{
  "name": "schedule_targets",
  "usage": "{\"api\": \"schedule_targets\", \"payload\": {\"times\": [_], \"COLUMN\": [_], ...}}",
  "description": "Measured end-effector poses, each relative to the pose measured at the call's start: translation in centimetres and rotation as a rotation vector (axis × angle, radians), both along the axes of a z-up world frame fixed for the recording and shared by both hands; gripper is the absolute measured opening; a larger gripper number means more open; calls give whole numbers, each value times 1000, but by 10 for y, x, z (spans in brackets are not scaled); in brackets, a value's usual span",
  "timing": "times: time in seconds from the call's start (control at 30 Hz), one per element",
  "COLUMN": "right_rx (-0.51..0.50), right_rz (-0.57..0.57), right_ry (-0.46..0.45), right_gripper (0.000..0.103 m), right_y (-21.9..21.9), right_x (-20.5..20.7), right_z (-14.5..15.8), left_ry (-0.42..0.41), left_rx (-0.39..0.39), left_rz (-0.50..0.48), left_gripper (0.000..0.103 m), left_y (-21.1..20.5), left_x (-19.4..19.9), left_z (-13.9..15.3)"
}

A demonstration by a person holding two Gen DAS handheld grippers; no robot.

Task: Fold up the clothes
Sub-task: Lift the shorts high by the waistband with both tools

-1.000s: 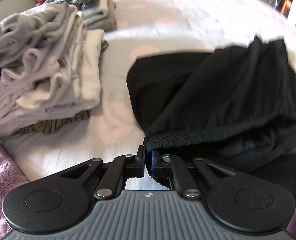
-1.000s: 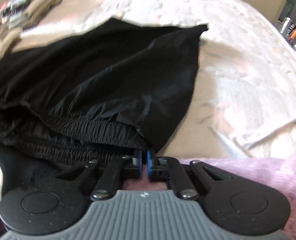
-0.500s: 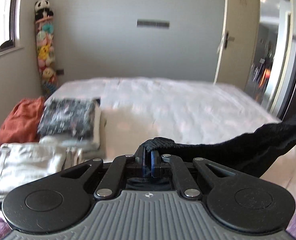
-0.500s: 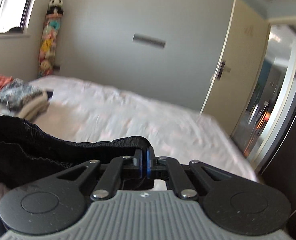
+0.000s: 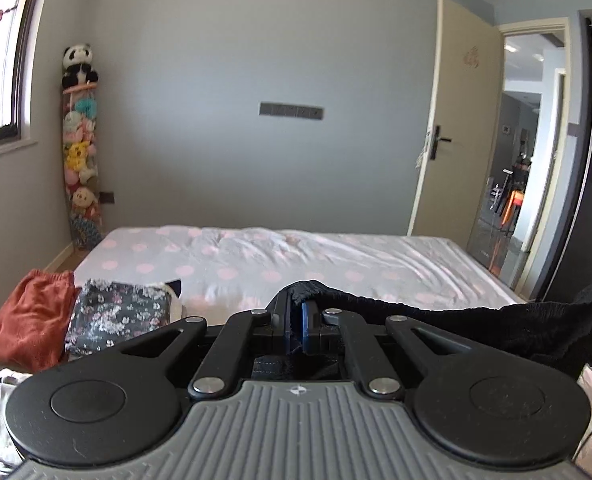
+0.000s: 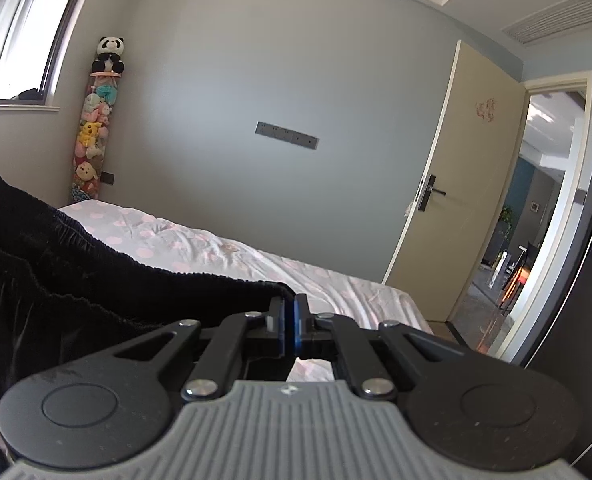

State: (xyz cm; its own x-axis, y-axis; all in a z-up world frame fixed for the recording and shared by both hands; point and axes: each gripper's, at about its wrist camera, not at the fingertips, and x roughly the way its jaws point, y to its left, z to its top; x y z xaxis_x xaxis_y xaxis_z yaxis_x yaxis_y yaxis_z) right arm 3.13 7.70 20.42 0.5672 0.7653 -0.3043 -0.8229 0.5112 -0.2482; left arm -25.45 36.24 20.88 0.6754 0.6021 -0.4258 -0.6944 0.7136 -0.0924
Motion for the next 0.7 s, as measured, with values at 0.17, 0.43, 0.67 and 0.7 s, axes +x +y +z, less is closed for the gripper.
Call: {"api": "schedule_targets", "payload": {"times": [0.17, 0.43, 0.67, 0.7], "right_rx": [-64, -43, 159, 162], "right_rz": [7, -77, -117, -113], "right_ry": [80, 80, -32, -50], "right_gripper": [5, 4, 5, 5], "right_y": [58, 140, 136, 131], "right_x": [35, 82, 91, 89], "right_z": [-25, -36, 22, 25], "left_ry": [77, 136, -28, -14], "left_rx": [-79, -12, 143, 131], "left_rz": [65, 146, 122, 114], "left_gripper": [3, 3, 3, 3], "left_y": [45, 86, 66, 66], "left_x": [40, 91, 85, 86], "left_z": [-34, -24, 39, 34]}}
